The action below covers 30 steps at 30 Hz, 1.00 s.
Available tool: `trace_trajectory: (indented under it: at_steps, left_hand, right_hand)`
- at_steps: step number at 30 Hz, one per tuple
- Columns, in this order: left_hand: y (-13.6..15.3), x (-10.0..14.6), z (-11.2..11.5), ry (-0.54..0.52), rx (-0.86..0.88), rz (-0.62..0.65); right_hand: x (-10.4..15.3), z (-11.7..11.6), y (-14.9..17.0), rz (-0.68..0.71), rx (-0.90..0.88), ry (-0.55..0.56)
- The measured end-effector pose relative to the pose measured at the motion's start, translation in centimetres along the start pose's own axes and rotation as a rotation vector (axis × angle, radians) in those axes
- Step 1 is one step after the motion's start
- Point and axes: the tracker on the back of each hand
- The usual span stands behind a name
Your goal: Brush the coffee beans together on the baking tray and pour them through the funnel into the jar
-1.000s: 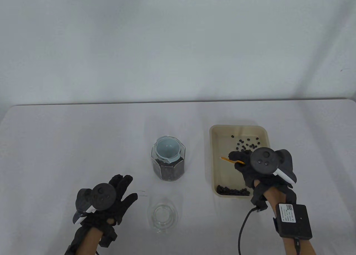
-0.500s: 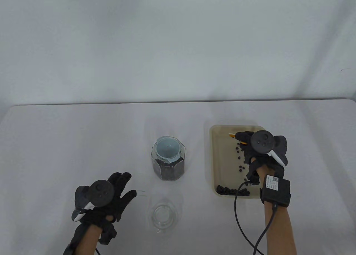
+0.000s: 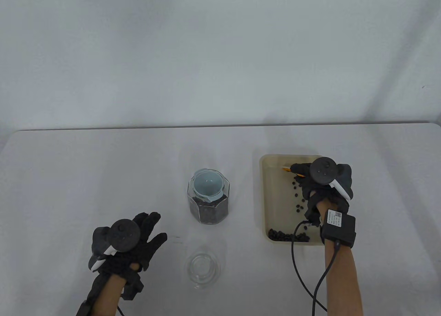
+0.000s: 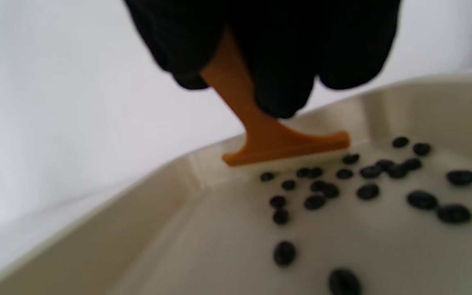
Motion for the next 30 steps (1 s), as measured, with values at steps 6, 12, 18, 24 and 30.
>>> trace_trajectory:
  at_steps: [6, 12, 18, 24, 30]
  left_hand:
    - [-0.1, 0.0, 0.0, 0.006, -0.006, 0.001]
    - [-0.1, 0.1, 0.1, 0.008, -0.006, 0.000]
    - [-0.1, 0.2, 0.2, 0.015, -0.011, -0.003]
    - [0.1, 0.5, 0.2, 0.010, -0.006, -0.005]
    - [0.0, 0.8, 0.3, 0.011, -0.015, -0.002]
  right_hand:
    - [1.2, 0.6, -0.4, 0.030, 0.021, -0.035]
    - [3.2, 0.9, -0.8, 0.060, 0.028, -0.063]
    - [5.8, 0.9, -1.2, 0.091, 0.014, -0.090]
    - [8.7, 0.8, -1.8, 0.128, 0.022, -0.126]
    - [11.8, 1.1, -2.5, 0.161, 0.048, -0.174]
Point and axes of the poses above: the tracker on the back of each hand, its own y axis roughly to the little-finger side, its own x axis roughly from the fingertips to the wrist, z = x × y, and after that the axes turned 12 degrees about -z, right-handed
